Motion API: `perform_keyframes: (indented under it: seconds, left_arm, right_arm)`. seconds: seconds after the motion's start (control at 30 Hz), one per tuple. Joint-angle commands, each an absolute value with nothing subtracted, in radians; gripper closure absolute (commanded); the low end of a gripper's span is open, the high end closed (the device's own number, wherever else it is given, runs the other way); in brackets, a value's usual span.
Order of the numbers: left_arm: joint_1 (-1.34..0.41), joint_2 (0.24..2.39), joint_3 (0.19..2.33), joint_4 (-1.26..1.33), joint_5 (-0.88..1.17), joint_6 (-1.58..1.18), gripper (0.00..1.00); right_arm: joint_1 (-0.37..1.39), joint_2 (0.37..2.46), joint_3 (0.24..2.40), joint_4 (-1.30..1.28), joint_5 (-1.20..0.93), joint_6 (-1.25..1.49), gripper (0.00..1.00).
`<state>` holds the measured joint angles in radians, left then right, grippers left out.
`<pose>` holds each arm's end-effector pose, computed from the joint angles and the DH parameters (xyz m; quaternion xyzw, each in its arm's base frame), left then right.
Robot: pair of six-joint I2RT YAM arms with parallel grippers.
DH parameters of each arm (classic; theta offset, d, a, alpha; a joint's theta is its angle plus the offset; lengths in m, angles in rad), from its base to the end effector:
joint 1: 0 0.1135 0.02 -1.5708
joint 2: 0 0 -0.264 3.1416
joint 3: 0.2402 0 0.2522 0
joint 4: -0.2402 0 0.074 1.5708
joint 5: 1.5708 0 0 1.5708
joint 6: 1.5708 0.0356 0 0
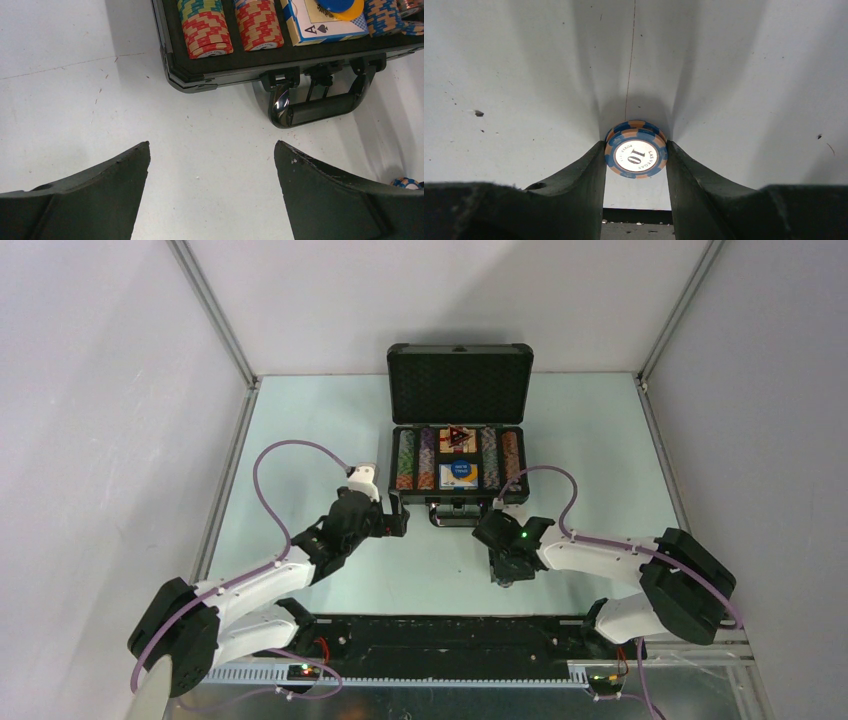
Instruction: Pack up texas hold em set
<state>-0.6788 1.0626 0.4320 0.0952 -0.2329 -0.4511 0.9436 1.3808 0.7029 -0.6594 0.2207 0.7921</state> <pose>0.1750 -0.1306 0.1927 0.0409 0.8640 -0.1779 0.4692 0.1376 0.1766 0.1601 -0.0619 0.9853 0.0176 0.1583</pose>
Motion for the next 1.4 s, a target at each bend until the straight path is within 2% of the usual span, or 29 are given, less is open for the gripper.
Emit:
perform_keyframes:
  seconds: [0.0,0.2,0.37,0.5,0.73,0.9,1.0,1.07,1.2,1.37]
  left_arm:
    - [-0.687,1.063,0.471,0.124,-0.245,-0.431,0.02]
    - [-0.687,1.063,0.471,0.124,-0.246,-0.43,0.02]
    - [-0.686,1.064,0.472,0.124,-0.246,-0.43,0.02]
    - [-0.686,1.067,0.472,0.124,-0.245,-0.431,0.02]
    - [-0.687,1.068,0.472,0.124,-0.244,-0.43,0.02]
    - [-0.687,1.069,0.473,0.124,-0.244,-0.431,0.02]
    - [-0.687,1.069,0.472,0.124,-0.242,-0.431,0.02]
    - [-0.686,1.069,0.472,0.124,-0.242,-0.431,0.02]
    - [-0.686,1.068,0.473,0.124,-0.242,-0.43,0.02]
    - [-0.687,1.062,0.474,0.121,-0.254,-0.426,0.02]
  right_arm:
    - [0.952,1.387,0.73,-0.654,0.23,0.795,0.54]
    - [0.952,1.39,0.726,-0.649,0.223,0.793,0.43]
    - [0.949,1.395,0.726,-0.647,0.223,0.788,0.39]
    - [0.951,1.394,0.726,-0.641,0.221,0.784,0.44]
    - [0.949,1.394,0.725,-0.621,0.203,0.773,0.4]
    - [0.949,1.388,0.726,-0.625,0.203,0.773,0.54]
    - [0.949,1.387,0.726,-0.629,0.206,0.774,0.55]
    - [0.949,1.386,0.726,-0.629,0.205,0.774,0.52]
    - [0.943,1.372,0.726,-0.626,0.211,0.77,0.36]
    - [0.911,1.312,0.731,-0.628,0.222,0.747,0.29]
